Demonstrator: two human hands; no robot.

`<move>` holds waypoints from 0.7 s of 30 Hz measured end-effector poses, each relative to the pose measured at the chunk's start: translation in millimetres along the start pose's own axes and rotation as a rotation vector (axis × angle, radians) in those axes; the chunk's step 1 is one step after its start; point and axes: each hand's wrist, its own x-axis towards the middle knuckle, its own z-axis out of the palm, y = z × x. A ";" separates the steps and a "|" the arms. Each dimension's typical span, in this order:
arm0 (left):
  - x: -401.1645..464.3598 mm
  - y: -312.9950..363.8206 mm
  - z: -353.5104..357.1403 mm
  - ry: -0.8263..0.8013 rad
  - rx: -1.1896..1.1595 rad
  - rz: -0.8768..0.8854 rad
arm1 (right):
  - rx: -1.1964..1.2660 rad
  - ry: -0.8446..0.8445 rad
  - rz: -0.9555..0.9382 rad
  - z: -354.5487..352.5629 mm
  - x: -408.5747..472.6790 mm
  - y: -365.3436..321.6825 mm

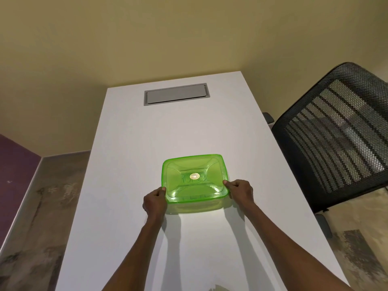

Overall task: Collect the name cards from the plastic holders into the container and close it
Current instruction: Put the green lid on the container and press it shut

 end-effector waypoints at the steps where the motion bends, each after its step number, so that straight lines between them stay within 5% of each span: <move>1: 0.1 -0.2 0.3 0.004 0.001 0.005 | 0.004 -0.002 0.005 0.1 0.6 0.4; 11: -5.7 16.1 2.8 0.014 0.157 0.044 | 0.012 -0.109 0.080 -7.1 14.9 -8.7; 15: -20.7 33.6 17.2 0.040 0.245 0.346 | 0.013 -0.082 -0.023 -6.3 30.1 -22.6; 21: -28.7 54.5 54.3 -0.174 0.422 0.706 | -0.083 -0.061 -0.097 -0.7 56.2 -52.6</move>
